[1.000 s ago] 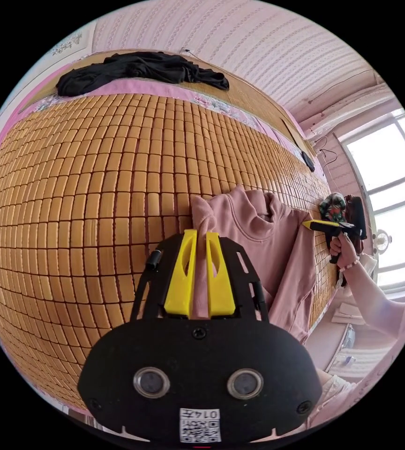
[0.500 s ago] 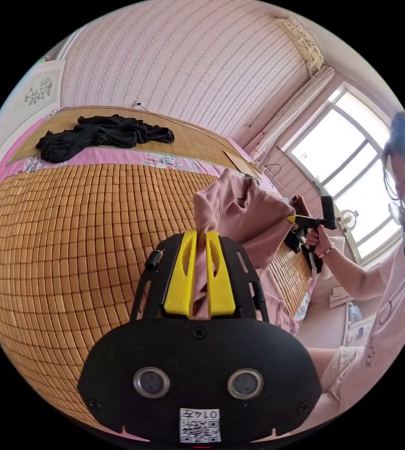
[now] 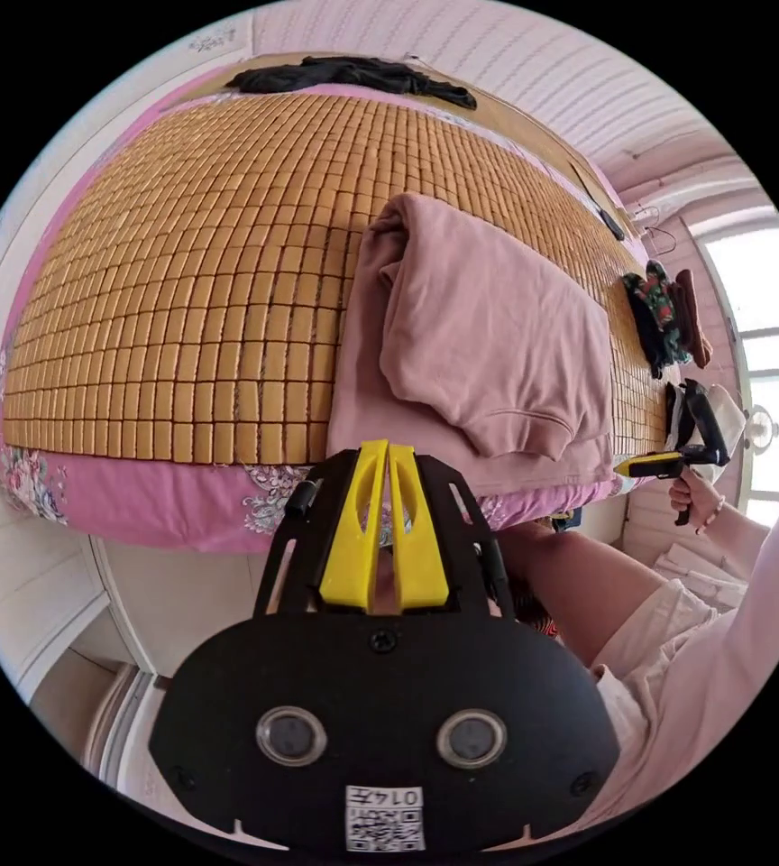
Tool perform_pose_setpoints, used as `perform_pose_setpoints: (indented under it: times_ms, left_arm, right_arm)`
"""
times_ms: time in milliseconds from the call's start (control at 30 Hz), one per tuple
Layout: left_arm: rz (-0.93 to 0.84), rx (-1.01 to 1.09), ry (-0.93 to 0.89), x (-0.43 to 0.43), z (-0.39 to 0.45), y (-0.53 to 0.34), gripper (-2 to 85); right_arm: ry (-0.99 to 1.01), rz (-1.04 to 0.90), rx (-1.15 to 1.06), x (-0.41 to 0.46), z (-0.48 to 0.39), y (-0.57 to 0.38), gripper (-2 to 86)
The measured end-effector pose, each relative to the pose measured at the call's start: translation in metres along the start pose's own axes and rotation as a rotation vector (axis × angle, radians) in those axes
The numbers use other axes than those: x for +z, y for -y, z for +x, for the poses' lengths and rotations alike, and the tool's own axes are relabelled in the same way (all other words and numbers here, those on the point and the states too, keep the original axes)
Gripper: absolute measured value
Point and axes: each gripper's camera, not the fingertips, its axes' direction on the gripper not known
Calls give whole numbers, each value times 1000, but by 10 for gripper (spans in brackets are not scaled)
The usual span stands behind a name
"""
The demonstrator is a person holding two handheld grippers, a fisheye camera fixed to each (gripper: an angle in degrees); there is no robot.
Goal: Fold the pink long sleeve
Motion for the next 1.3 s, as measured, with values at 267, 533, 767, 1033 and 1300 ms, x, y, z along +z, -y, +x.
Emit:
perform_pose_setpoints:
  times_ms: [267, 533, 767, 1033, 1300]
  left_arm:
    - [122, 126, 8, 45, 93, 8, -1]
    - [218, -143, 91, 62, 21, 5, 116]
    - [112, -166, -89, 83, 5, 5, 32]
    - [16, 16, -12, 103, 5, -41, 38]
    - [104, 60, 60, 176, 9, -81, 39]
  right_arm:
    - [-334, 174, -218, 1, -84, 31, 11]
    - [-95, 388, 296, -5, 18, -8, 159]
    - [30, 369, 231, -4, 25, -21, 15]
    - [4, 241, 178, 14, 39, -39, 10]
    - [-208, 188, 92, 57, 18, -28, 19]
